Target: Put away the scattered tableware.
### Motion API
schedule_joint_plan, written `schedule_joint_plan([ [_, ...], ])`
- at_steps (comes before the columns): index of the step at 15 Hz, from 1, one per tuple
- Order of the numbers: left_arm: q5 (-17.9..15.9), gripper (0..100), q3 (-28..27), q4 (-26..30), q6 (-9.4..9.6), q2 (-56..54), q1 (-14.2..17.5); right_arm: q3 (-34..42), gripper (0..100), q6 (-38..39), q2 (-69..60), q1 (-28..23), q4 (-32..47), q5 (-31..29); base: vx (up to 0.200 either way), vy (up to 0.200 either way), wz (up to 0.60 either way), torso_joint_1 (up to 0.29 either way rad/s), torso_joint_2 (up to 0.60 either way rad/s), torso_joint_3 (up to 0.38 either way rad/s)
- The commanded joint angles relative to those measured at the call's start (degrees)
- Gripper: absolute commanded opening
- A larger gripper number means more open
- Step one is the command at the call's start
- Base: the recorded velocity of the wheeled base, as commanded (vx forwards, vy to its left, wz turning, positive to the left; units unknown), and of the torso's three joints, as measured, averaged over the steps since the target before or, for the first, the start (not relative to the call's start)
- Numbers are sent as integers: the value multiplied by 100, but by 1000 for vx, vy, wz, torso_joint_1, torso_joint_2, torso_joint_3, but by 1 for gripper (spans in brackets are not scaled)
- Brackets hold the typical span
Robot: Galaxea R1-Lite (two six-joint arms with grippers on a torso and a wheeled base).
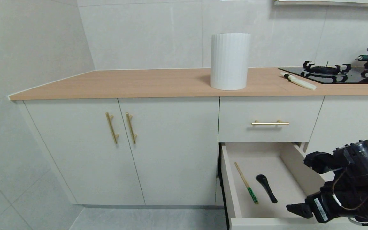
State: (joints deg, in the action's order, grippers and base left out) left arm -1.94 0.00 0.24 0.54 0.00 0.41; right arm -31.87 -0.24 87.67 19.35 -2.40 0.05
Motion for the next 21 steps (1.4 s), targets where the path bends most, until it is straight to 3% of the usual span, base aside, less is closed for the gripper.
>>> schedule_joint_plan([
  [1, 0, 100, 0, 2, -1, 0, 2, 14, 100, -327, -453, 25, 372, 39, 0, 0, 0, 0, 0, 0],
  [4, 0, 100, 0, 2, -1, 0, 2, 49, 100, -1171, -532, 43, 1330, 30, 0, 0, 0, 0, 0, 0],
  [11, 0, 100, 0, 2, -1, 0, 2, 31, 100, -1145, 549, 227, 1365, -40, 0, 0, 0, 0, 0, 0],
  [21, 0, 100, 0, 2, -1, 0, 2, -795, 100, 604, 1507, 227, 1339, -479, 0, 0, 0, 0, 0, 0],
])
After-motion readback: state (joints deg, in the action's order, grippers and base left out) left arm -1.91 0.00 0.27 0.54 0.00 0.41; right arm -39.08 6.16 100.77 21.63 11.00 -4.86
